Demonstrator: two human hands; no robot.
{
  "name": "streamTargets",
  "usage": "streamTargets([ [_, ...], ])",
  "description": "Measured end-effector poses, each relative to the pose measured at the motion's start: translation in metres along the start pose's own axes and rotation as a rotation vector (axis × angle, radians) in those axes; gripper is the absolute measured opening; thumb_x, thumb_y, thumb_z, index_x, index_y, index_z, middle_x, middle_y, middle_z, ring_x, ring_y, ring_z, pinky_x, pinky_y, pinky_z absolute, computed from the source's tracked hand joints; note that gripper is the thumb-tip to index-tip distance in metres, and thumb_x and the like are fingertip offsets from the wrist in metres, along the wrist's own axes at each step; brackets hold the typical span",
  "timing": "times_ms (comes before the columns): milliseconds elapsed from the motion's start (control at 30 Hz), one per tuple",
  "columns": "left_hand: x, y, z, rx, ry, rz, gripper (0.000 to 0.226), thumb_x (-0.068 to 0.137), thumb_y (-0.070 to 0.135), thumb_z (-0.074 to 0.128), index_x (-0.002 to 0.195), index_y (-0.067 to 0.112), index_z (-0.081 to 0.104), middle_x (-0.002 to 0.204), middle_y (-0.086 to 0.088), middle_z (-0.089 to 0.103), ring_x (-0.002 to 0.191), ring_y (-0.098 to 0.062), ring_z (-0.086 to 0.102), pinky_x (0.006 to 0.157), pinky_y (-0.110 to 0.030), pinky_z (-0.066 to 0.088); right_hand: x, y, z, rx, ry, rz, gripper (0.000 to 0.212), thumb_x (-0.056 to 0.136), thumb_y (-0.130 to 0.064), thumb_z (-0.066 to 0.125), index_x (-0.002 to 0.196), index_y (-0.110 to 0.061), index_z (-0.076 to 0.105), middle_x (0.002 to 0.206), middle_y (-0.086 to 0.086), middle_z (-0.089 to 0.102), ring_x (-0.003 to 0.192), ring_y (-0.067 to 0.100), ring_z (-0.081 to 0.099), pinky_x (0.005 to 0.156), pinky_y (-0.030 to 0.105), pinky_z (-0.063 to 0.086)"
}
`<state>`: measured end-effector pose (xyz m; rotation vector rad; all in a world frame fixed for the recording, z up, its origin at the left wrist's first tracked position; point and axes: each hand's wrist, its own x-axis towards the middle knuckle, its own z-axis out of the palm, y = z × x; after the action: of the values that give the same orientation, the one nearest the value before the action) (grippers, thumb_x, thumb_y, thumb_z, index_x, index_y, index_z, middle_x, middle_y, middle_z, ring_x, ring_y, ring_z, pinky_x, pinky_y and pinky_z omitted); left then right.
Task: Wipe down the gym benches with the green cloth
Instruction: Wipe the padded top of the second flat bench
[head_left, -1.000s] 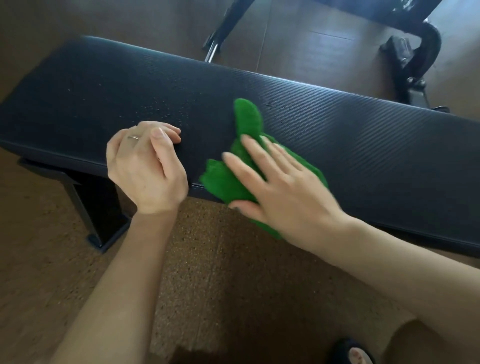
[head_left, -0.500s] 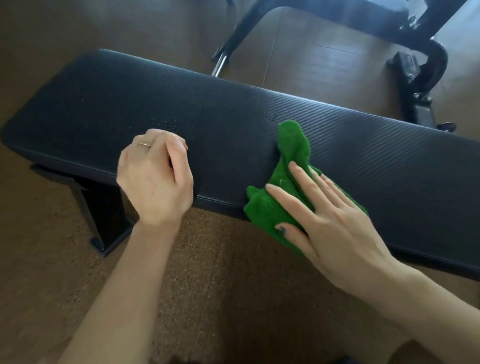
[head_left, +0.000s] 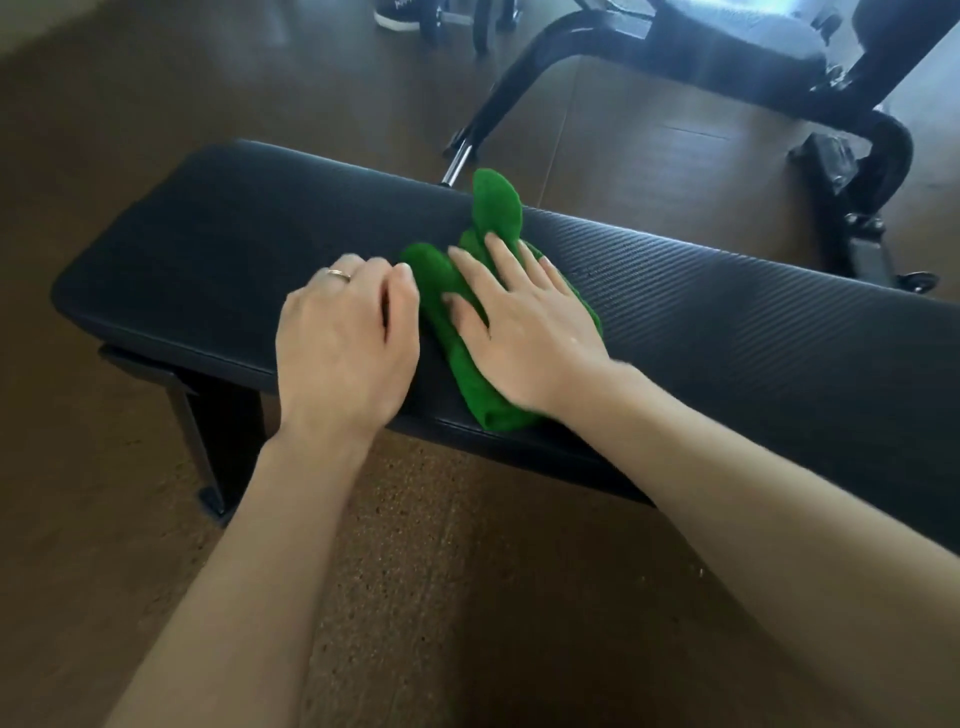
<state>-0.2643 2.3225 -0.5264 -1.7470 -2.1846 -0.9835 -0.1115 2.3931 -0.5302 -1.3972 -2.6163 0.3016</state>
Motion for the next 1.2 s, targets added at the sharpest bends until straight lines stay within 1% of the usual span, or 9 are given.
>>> streamTargets([
  [100,0.006,0.008,0.009,-0.023,-0.033,0.025,0.045,0.107,0.033,0.03,0.076,0.01,0.054,0.082,-0.009,0.058,0.074,-0.032,0.055,0.072,-0.052,0.047,-0.062,0.008,-0.008,-0.021,-0.032,-0.014,0.059,0.108,-0.057,0.017,0.164,-0.039,0.013,0.174,0.002,0.009,0.16,0.024,0.004,0.13,0.044,0.005],
  [200,-0.001,0.008,0.017,-0.012,-0.052,-0.03,0.044,0.106,0.033,0.031,0.083,0.01,0.061,0.094,-0.008,0.064,0.084,-0.03,0.057,0.075,-0.049,0.047,-0.066,0.016,-0.012,-0.051,-0.045,-0.026,0.06,0.106,-0.059,0.015,0.163,-0.042,0.013,0.174,0.0,0.009,0.16,0.023,0.004,0.13,0.043,0.005],
  [367,-0.003,0.012,0.019,-0.005,-0.043,-0.119,0.041,0.106,0.03,0.032,0.083,0.011,0.06,0.095,-0.004,0.064,0.085,-0.025,0.056,0.074,-0.048,0.048,0.029,0.022,-0.002,-0.035,0.009,-0.022,0.058,0.107,-0.056,0.022,0.16,-0.037,0.029,0.17,0.003,0.024,0.157,0.029,0.019,0.128,0.045,0.012],
  [500,-0.004,0.012,0.018,0.024,-0.077,-0.11,0.036,0.105,0.03,0.035,0.083,0.013,0.057,0.093,-0.002,0.061,0.085,-0.023,0.055,0.072,-0.045,0.047,0.112,0.018,0.002,-0.005,0.019,0.066,0.057,0.106,-0.056,0.021,0.157,-0.033,0.035,0.156,0.006,0.043,0.141,0.033,0.043,0.118,0.047,0.028],
  [567,-0.004,0.011,0.016,0.02,-0.097,-0.117,0.035,0.105,0.031,0.035,0.085,0.014,0.058,0.094,0.0,0.061,0.086,-0.021,0.054,0.073,-0.044,0.047,0.125,0.019,0.001,0.017,-0.001,0.103,0.057,0.106,-0.059,0.02,0.156,-0.034,0.034,0.15,0.008,0.049,0.134,0.035,0.047,0.113,0.048,0.031],
  [767,-0.005,0.012,0.016,0.002,-0.114,-0.146,0.035,0.105,0.032,0.036,0.088,0.014,0.06,0.099,0.001,0.062,0.091,-0.02,0.056,0.073,-0.041,0.047,0.079,0.085,-0.023,0.022,-0.002,0.194,0.061,0.101,-0.071,0.021,0.152,-0.04,0.037,0.14,0.008,0.055,0.131,0.036,0.05,0.107,0.047,0.035],
  [967,-0.007,0.016,0.017,-0.008,-0.108,-0.186,0.036,0.104,0.033,0.034,0.087,0.015,0.06,0.102,0.002,0.062,0.092,-0.017,0.054,0.071,-0.036,0.04,0.013,0.154,-0.045,0.028,0.02,0.306,0.053,0.104,-0.063,0.026,0.151,-0.04,0.037,0.138,0.009,0.054,0.13,0.036,0.048,0.109,0.043,0.033],
  [1100,-0.006,0.016,0.018,0.011,-0.123,-0.184,0.033,0.1,0.033,0.035,0.085,0.017,0.06,0.099,0.005,0.062,0.094,-0.017,0.055,0.073,-0.037,0.044,0.053,0.124,-0.033,-0.04,0.021,0.375,0.058,0.105,-0.06,0.019,0.145,-0.024,0.042,0.139,0.017,0.053,0.127,0.042,0.05,0.105,0.051,0.035],
  [1200,-0.005,0.017,0.018,-0.005,-0.131,-0.195,0.033,0.098,0.035,0.035,0.085,0.018,0.06,0.098,0.007,0.062,0.095,-0.016,0.055,0.073,-0.039,0.046,0.108,0.068,-0.013,-0.018,-0.015,0.227,0.058,0.105,-0.058,0.016,0.136,-0.021,0.048,0.137,0.015,0.055,0.124,0.042,0.053,0.098,0.051,0.038],
])
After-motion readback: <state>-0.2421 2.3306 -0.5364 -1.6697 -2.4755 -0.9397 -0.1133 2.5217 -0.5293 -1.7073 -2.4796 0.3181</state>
